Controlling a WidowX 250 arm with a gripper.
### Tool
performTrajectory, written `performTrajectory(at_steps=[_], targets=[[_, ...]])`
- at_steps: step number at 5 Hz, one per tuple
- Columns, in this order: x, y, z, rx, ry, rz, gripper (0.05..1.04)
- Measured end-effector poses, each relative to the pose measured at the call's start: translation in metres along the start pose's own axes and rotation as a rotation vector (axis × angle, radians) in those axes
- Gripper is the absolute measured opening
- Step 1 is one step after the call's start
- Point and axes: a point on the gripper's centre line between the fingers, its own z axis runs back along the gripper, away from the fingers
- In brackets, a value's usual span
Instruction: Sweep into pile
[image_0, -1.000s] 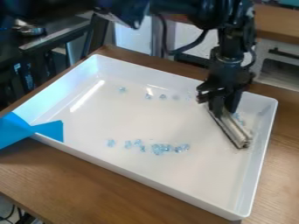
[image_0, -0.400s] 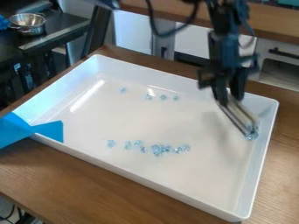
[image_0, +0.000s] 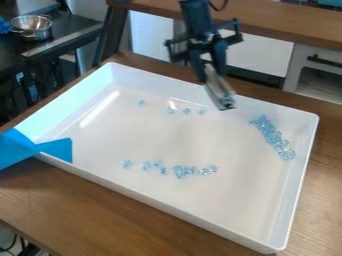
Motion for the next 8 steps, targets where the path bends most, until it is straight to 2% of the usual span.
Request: performTrajectory(at_steps=[1, 2, 3, 4, 5, 6, 7, 8], targets=[[0.021, 0.044, -0.010, 0.091, -0.080, -0.079, 0.332], [0.046, 0.075, -0.005, 0.147, -0.147, -0.131, 0.332], [0.054, 0.105, -0.012, 0.173, -0.146, -0.172, 0.332], [0.046, 0.134, -0.011, 0.195, -0.112, -0.222, 0.332], [0.033, 0.152, 0.004, 0.197, -0.102, -0.248, 0.332], [0.015, 0.157, 0.005, 0.189, -0.075, -0.264, 0.332], [0.008, 0.164, -0.003, 0.193, -0.109, -0.230, 0.332], [0.004, 0.160, -0.019, 0.217, -0.154, -0.219, 0.332]])
